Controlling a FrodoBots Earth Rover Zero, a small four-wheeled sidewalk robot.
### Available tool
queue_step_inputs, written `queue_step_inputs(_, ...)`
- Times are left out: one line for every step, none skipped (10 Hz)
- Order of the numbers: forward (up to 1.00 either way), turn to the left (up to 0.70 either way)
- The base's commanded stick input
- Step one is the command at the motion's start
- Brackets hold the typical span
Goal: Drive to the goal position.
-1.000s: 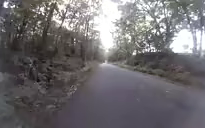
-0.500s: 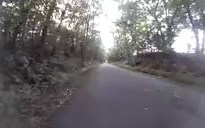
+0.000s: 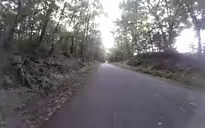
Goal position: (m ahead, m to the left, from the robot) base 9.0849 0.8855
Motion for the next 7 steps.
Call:
queue_step_inputs(0.70,-0.01)
queue_step_inputs(0.70,-0.01)
queue_step_inputs(0.70,-0.01)
queue_step_inputs(0.70,-0.01)
queue_step_inputs(0.70,-0.01)
queue_step_inputs(0.70,-0.01)
queue_step_inputs(0.70,-0.01)
